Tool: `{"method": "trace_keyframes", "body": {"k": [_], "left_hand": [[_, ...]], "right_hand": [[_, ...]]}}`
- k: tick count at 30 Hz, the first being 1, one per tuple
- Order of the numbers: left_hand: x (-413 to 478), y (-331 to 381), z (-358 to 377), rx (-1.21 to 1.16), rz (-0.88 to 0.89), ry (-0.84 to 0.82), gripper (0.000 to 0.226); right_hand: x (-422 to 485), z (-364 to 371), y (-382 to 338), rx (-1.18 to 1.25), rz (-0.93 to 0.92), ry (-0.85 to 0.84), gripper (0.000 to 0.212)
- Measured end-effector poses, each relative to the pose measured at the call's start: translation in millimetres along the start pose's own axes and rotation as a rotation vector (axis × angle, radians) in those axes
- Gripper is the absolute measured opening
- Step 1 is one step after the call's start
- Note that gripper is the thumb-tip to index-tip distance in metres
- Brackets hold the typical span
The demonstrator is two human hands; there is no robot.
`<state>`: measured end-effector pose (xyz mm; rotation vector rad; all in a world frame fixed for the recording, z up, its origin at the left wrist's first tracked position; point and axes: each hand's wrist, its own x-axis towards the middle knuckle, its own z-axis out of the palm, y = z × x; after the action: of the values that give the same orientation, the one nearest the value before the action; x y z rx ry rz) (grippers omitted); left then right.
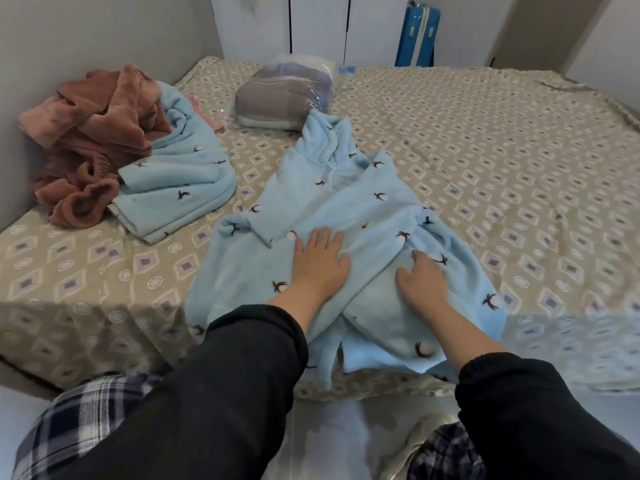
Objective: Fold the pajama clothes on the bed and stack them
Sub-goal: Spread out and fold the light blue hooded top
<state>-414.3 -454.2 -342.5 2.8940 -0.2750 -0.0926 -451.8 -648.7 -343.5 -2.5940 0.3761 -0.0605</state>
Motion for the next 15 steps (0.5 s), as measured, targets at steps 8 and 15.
{"method": "trace_keyframes", "body": {"k": [8, 15], "left_hand": [[1.4, -10.2, 22.0, -0.069, 0.013, 0.186, 0.057], [4.2, -12.5, 26.0, -0.119, 0.015, 0.223, 0.065]], "right_hand": [[56.4, -30.1, 17.5, 0.107, -0.154, 0.229, 0.017], [124.7, -32.2, 20.0, -0.15, -0.165, 0.104, 0.041]]}}
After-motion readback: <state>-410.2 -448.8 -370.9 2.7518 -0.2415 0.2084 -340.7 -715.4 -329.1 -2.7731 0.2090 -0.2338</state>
